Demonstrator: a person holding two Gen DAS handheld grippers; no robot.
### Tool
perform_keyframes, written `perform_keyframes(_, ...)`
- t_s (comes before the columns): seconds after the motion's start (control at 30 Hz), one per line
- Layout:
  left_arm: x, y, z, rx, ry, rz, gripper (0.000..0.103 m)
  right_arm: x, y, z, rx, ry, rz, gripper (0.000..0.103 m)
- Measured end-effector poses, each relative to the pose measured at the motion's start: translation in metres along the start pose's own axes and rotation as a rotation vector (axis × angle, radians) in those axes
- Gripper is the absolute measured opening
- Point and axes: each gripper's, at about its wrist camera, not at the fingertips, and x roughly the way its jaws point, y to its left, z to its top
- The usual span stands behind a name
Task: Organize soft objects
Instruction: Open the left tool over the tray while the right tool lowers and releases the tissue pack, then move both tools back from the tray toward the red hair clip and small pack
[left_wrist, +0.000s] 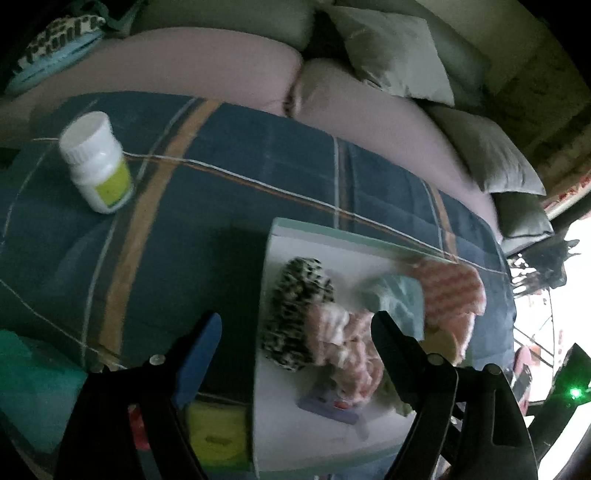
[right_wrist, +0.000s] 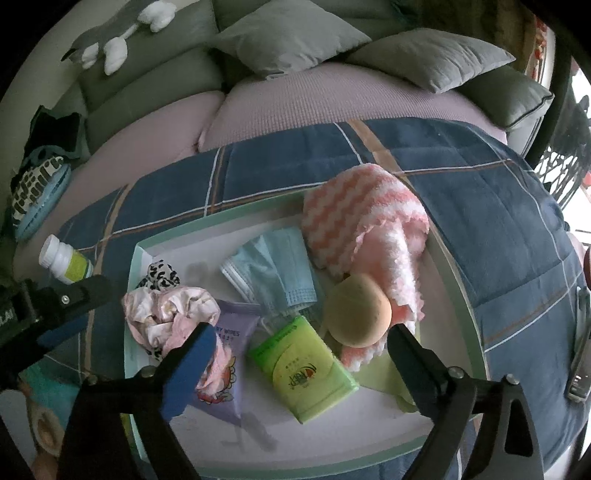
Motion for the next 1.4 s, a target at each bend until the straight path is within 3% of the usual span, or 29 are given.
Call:
perform_keyframes(0.17,-0.002,0.005,0.002,-0.010,-0.023,0.018,0.085,0.000,0.002,-0.001,-0.005,-0.008,-0.004,0.103)
perform_keyframes(0.23,-0.004,0.005,0.001,-0.007,-0.031,0.019,0.103,0.000,0.002,-0.001,-0.009,-0.011,-0.006,0.103)
perform_keyframes(0.7,-0.020,0.023,0.007,-0.043,-0.102,0.032,0.103,-0.009,0.003,0.002,-0.006,-0.075,0.005,0.103)
perform_keyframes(0.9,-0.035,0.052,0.009,-0.106,-0.165,0.093,0.103,-0.014,0.009,0.003,-0.021,-0.100,0.042,0.103)
perform_keyframes(1.27,-0.051,0.074,-0.003,-0.124,-0.186,0.136,0.103,-0.014,0.068,-0.012,-0.178,-0.069,0.083,0.103)
perform_keyframes(1.4,-0.060,0.079,-0.008,-0.097,-0.193,0.234,0.103,-0.016,0.093,-0.021,-0.218,-0.069,0.117,0.103)
